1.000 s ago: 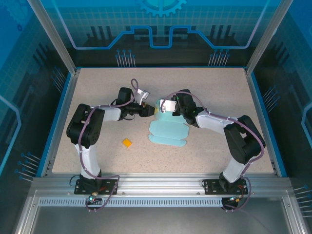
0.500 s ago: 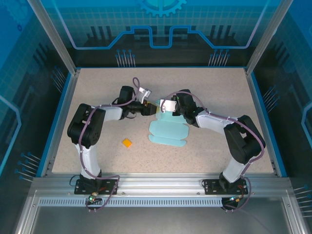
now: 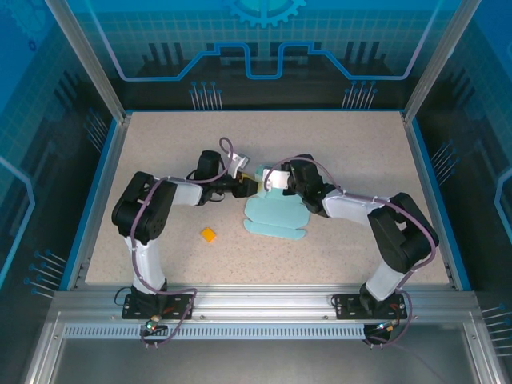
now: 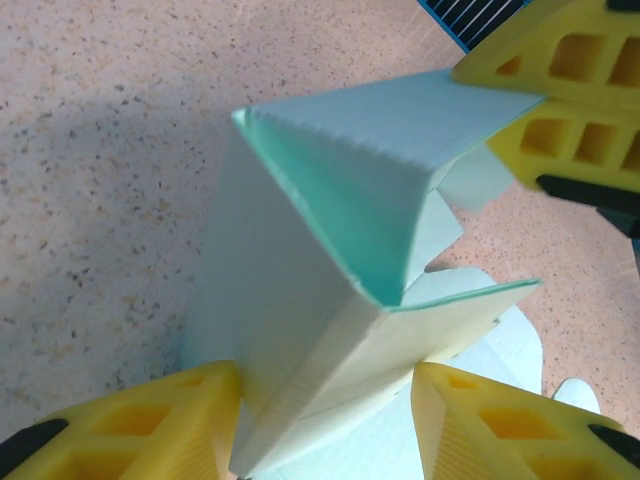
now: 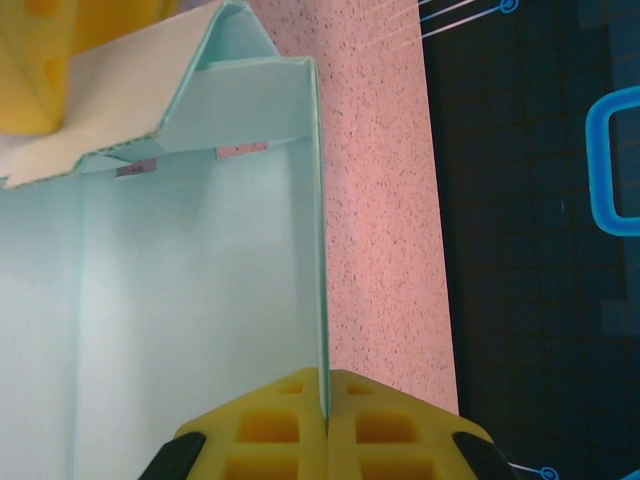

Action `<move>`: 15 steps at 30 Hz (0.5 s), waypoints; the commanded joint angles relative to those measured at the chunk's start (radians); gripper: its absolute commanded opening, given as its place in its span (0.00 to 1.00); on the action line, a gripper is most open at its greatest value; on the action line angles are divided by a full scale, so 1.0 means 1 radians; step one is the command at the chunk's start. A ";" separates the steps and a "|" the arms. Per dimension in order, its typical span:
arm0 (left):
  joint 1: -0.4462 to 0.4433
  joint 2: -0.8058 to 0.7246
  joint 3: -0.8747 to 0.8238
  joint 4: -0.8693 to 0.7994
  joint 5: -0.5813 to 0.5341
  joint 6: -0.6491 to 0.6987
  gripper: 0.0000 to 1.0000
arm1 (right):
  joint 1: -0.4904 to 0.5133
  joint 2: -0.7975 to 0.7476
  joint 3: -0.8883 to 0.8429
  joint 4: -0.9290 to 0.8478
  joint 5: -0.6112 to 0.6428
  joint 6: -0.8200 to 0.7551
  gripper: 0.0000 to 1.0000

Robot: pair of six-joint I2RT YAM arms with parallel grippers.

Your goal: Fold the paper box

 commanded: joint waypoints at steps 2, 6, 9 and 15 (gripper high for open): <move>-0.011 -0.038 -0.039 0.090 -0.018 0.012 0.50 | 0.035 -0.031 -0.037 0.090 0.009 -0.011 0.00; -0.011 -0.037 -0.044 0.084 -0.029 0.026 0.50 | 0.050 -0.041 -0.063 0.128 0.024 -0.021 0.00; -0.013 -0.038 -0.055 0.100 -0.040 0.023 0.50 | 0.061 -0.049 -0.083 0.150 0.037 -0.031 0.00; -0.021 -0.044 -0.077 0.123 -0.062 0.033 0.51 | 0.084 -0.054 -0.127 0.201 0.070 -0.056 0.00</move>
